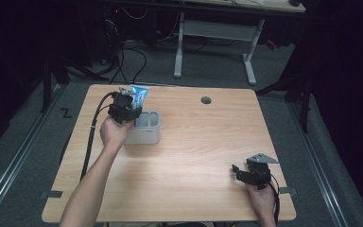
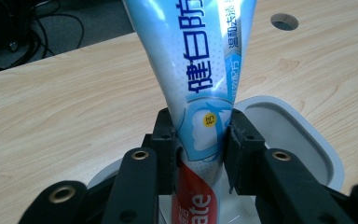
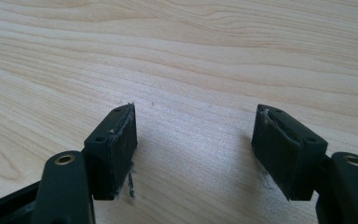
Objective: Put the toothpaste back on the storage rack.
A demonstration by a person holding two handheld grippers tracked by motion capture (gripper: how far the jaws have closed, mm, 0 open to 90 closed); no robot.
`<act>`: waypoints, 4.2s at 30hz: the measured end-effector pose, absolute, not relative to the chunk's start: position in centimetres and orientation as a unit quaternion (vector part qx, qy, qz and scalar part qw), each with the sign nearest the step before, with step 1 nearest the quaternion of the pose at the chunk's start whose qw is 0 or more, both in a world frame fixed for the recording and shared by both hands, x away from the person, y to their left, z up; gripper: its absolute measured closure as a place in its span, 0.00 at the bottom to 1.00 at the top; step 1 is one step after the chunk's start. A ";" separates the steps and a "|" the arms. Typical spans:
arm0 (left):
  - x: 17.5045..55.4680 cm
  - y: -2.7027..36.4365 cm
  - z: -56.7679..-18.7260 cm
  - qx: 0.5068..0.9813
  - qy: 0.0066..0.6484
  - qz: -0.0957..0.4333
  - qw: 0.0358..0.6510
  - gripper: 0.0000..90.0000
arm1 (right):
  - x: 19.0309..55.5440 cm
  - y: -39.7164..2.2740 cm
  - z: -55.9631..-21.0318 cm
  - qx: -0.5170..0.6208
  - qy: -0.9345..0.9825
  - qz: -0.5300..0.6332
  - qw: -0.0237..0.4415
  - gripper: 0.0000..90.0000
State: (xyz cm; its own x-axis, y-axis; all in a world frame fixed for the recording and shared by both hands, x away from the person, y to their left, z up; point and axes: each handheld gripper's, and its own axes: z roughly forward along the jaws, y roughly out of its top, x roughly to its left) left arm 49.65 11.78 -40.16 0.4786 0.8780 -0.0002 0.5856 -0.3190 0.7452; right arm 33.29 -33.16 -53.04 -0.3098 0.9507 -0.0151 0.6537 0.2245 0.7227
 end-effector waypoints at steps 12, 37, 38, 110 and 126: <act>49.2 11.9 -40.9 0.786 0.467 0.207 0.348 0.76 | 33.3 -33.2 -53.0 0.538 0.746 0.314 0.236 0.35; 48.9 12.3 -42.1 0.791 0.467 0.187 0.349 0.75 | 33.3 -33.1 -53.0 0.538 0.746 0.314 0.236 0.35; 48.9 12.3 -42.1 0.790 0.468 0.188 0.349 0.75 | 33.3 -33.1 -53.0 0.539 0.746 0.314 0.236 0.35; 43.6 18.9 -38.9 0.734 0.489 0.254 0.397 0.52 | 33.3 -33.2 -53.0 0.539 0.745 0.313 0.237 0.35; 42.7 19.9 -39.1 0.727 0.495 0.257 0.400 0.52 | 33.3 -33.2 -53.0 0.539 0.745 0.314 0.237 0.35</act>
